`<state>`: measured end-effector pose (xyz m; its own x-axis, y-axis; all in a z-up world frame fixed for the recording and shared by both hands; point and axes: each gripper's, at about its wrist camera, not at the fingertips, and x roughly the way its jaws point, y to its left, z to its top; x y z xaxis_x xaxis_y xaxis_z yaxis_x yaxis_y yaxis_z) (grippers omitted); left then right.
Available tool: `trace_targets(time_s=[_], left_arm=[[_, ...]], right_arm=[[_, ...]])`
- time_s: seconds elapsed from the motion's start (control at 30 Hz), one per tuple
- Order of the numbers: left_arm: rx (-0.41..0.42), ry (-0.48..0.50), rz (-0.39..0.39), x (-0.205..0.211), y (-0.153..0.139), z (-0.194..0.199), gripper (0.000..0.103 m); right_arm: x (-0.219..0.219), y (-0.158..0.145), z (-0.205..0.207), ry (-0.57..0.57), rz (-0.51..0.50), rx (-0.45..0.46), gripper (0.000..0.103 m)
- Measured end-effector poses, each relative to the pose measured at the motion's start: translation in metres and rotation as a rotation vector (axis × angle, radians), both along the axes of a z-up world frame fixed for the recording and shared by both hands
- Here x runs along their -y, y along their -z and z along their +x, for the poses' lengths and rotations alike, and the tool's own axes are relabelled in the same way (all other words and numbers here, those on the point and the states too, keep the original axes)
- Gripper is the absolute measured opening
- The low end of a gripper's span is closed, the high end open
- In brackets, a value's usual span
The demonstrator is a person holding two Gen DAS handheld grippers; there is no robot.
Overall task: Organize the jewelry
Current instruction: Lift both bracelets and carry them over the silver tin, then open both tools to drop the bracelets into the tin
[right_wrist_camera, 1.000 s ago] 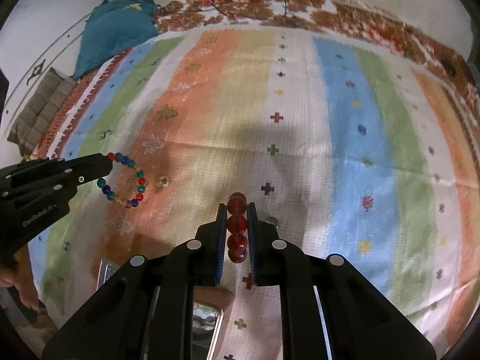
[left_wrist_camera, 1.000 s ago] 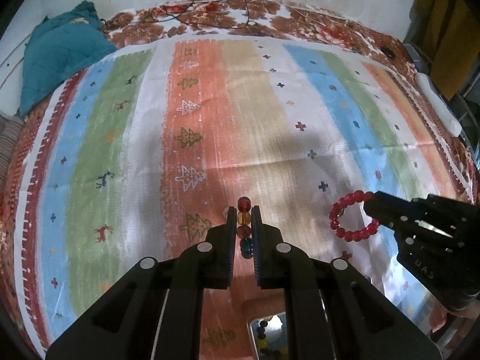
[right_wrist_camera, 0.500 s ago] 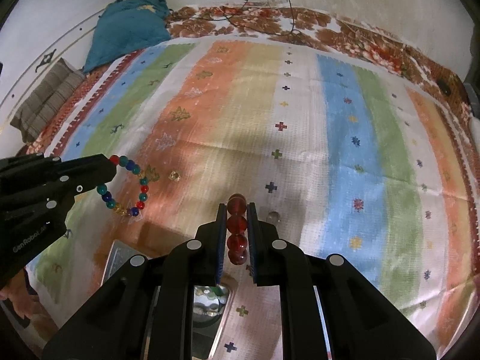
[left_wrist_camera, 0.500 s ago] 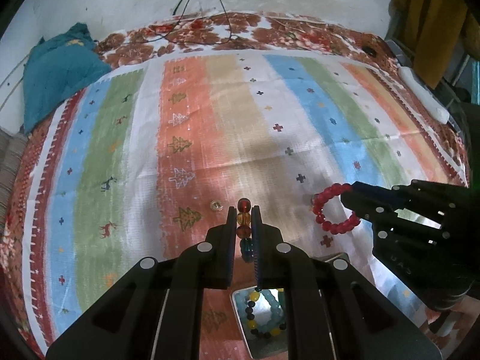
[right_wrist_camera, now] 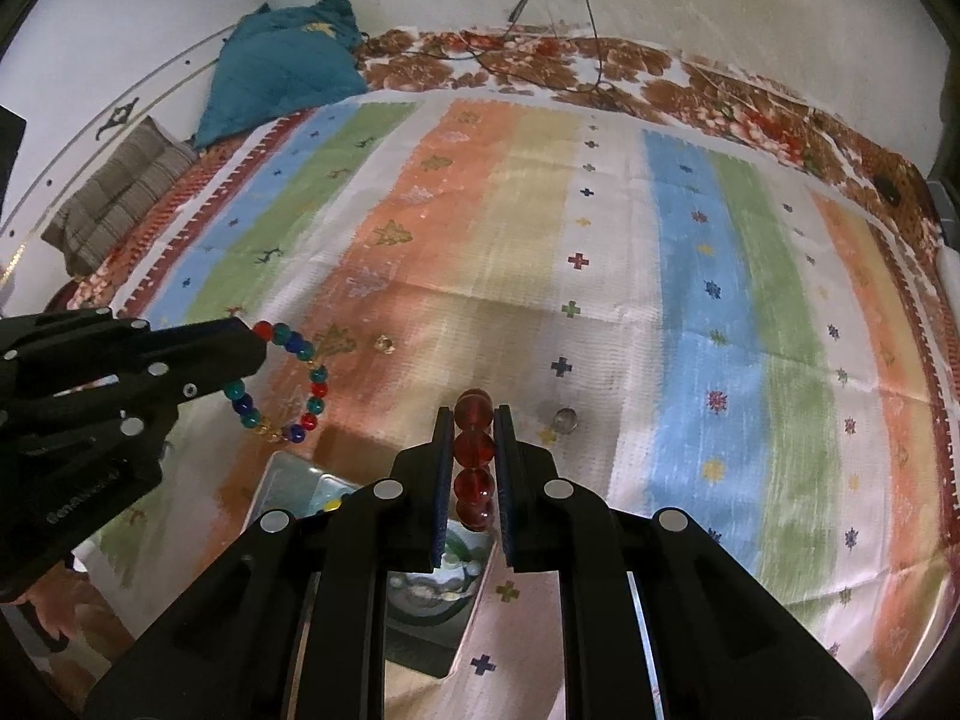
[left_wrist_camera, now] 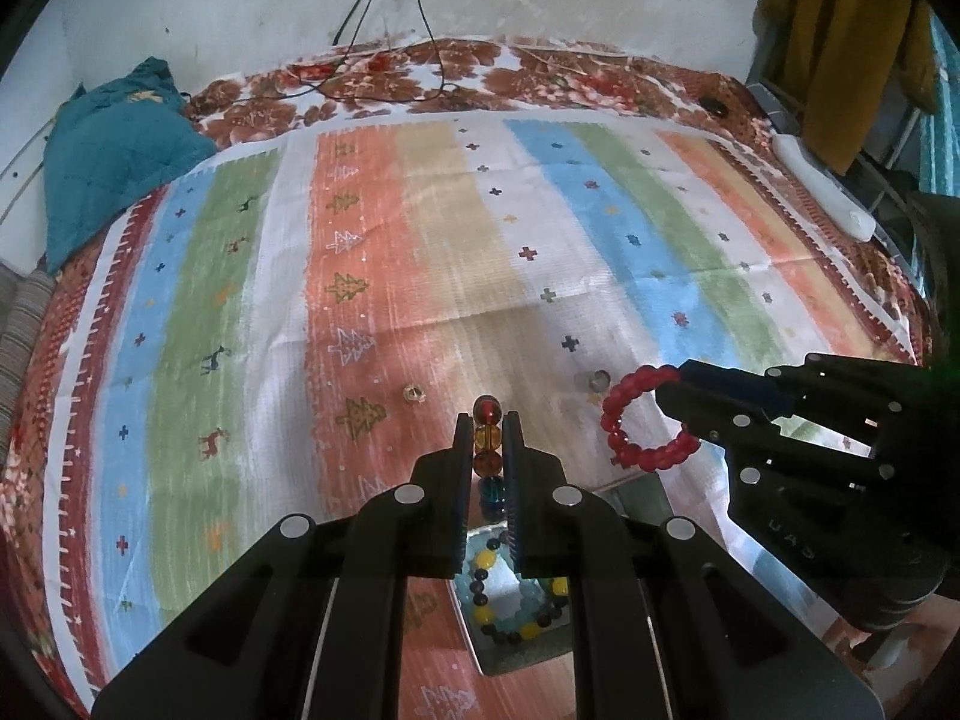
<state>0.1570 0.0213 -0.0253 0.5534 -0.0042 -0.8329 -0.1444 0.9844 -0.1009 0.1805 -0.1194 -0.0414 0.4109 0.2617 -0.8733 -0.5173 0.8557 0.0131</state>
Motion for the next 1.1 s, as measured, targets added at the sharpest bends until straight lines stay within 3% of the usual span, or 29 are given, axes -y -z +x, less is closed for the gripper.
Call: trace_targets(time_s=[1.1], left_arm=[[0.027, 0.032, -0.010, 0.023, -0.007, -0.053, 0.009]], right_arm=[[0.007, -0.011, -0.050, -0.030, 0.019, 0.014, 0.014]])
